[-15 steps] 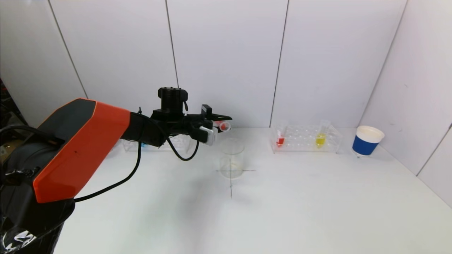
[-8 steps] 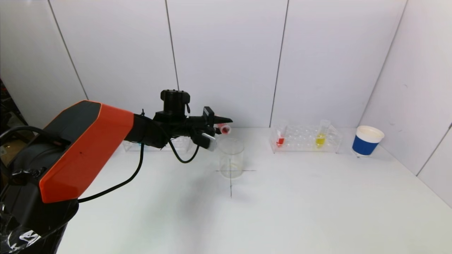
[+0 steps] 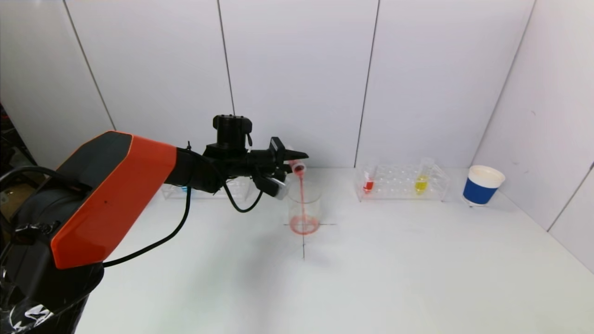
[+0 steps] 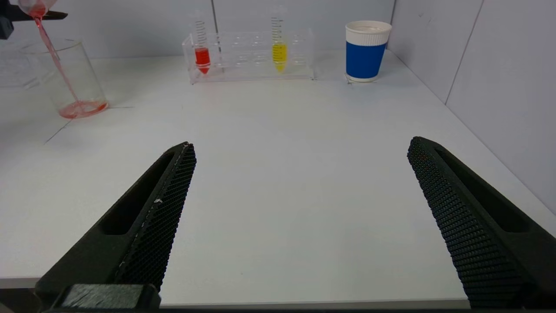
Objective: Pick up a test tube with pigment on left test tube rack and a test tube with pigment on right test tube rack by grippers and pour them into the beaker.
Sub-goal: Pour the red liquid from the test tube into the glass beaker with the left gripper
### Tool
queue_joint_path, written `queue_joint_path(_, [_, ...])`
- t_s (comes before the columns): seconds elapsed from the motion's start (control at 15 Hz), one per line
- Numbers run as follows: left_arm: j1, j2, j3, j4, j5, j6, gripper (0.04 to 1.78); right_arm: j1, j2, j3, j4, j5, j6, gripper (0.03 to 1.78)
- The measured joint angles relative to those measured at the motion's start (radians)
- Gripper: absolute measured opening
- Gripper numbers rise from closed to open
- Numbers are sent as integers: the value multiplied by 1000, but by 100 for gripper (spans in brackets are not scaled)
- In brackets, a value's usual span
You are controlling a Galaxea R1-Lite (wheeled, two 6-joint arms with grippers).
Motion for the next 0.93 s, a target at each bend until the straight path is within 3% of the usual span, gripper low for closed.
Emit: queue_joint_path(0.93, [-9,17,-41,-50,5,127,48,0,0,0,0,0,0,177])
